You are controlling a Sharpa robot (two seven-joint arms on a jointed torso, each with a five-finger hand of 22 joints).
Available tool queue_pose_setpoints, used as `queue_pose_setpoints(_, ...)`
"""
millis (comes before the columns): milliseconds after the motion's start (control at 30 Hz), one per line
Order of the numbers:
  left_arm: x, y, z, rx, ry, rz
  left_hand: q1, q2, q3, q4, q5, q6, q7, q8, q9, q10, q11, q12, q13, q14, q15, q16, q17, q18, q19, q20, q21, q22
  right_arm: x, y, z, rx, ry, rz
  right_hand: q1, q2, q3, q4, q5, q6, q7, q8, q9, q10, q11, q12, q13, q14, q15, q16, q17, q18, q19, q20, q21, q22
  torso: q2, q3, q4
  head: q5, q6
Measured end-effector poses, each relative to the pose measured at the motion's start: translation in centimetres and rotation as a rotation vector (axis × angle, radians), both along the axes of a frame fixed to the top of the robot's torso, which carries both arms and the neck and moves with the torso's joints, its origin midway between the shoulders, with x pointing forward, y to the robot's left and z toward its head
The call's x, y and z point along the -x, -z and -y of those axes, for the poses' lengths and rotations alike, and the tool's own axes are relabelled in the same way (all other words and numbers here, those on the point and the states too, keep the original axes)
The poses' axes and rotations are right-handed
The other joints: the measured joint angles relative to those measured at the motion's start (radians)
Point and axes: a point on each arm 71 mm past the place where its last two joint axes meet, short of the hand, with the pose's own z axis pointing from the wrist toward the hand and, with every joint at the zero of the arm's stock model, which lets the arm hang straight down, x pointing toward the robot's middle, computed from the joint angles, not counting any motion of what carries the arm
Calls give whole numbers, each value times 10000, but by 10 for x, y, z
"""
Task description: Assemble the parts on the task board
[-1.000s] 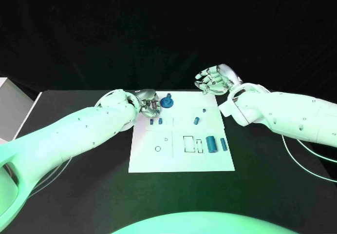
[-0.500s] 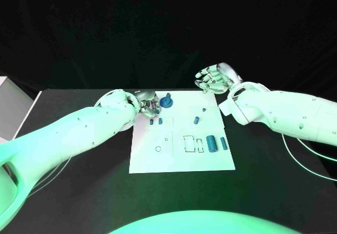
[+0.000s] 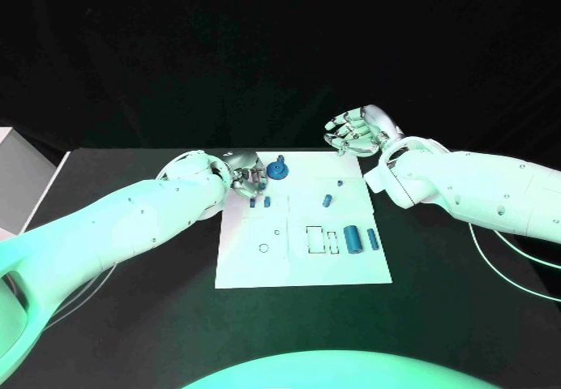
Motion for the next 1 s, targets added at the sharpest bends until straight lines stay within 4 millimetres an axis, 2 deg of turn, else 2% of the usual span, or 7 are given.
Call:
queue_pose_setpoints(267,-1,1,-8,-12,-196,42,-40,-40,-84,27,0,-639,-217,-409,-190,-287,-13,449,321,33,-33,39,106,1,63,0,65,75,0,0,3,87,26,0,129,-60,0,-439,-293,-1,-1,-87,-3,34,33,-616,-627,879,-139,207,377,-3,792,-200,361,23,1,-3,2,-15,15)
queue_pose_setpoints(433,-2,1,-14,-28,-333,77,-39,-40,-84,27,0,-655,-232,-409,-191,-287,-13,461,327,33,-33,39,85,2,62,-1,64,69,-1,1,8,342,-26,-20,515,-14,139,-797,-1014,154,-37,-127,-3,211,-51,-908,-1046,1565,-316,1236,1028,-3,1628,-419,1137,466,-3,-5,2,-16,31)
queue_pose_setpoints(500,-3,1,-18,-23,-403,96,-39,-40,-84,27,0,-654,-232,-409,-191,-308,8,461,338,33,-33,39,9,2,62,-1,64,23,-2,2,10,554,-104,-40,583,-28,333,-956,-1241,296,-66,-169,-13,370,-80,-991,-1232,1591,-342,2734,2067,-4,1916,-508,1996,1146,-7,-5,2,-12,39)
queue_pose_setpoints(567,-4,1,-23,29,-504,117,-39,-40,-84,27,0,-484,-63,-350,-191,-479,30,461,366,-9,7,37,-174,2,-78,16,-114,-145,-2,2,11,803,-215,-70,771,3,641,-1126,-1376,513,-108,-182,-16,557,-128,-996,-1426,1625,-376,5147,3751,-260,2084,-587,4551,3176,-9,-5,0,-10,61)
queue_pose_setpoints(767,-10,-9,-49,1289,-1350,-26,-64,70,118,171,0,375,363,261,-52,-662,145,511,342,-1016,93,-609,-2011,120,-1165,59,-1168,-1141,-2,7,15,2073,-786,-181,924,130,1042,-1525,-1519,903,-250,-182,78,1002,-256,-996,-1649,1603,-401,8027,5621,-629,2152,-655,8405,6306,-21,-5,-3,-41,132)
queue_pose_setpoints(867,-12,-15,-63,2324,-1816,-285,-77,83,182,179,0,424,411,371,-45,-773,256,457,195,-2040,182,-1342,-3693,479,-2270,133,-2295,-2163,-1,10,15,2724,-1027,-208,924,130,1081,-1565,-1551,950,-297,-182,92,1036,-290,-996,-1696,1603,-400,8218,5663,-784,2152,-655,8887,6732,-27,-4,-2,-58,168)
queue_pose_setpoints(1000,-9,-24,-85,4217,-2381,-836,-142,148,134,228,0,350,485,441,-54,-881,363,309,-24,-3175,275,-2318,-5308,476,-2928,234,-3165,-2813,1,16,16,3872,-1316,-236,924,130,1037,-1609,-1668,984,-331,-182,111,1071,-325,-996,-1740,1640,-436,8353,5681,-784,2152,-656,9213,7030,-33,1,2,-80,229)
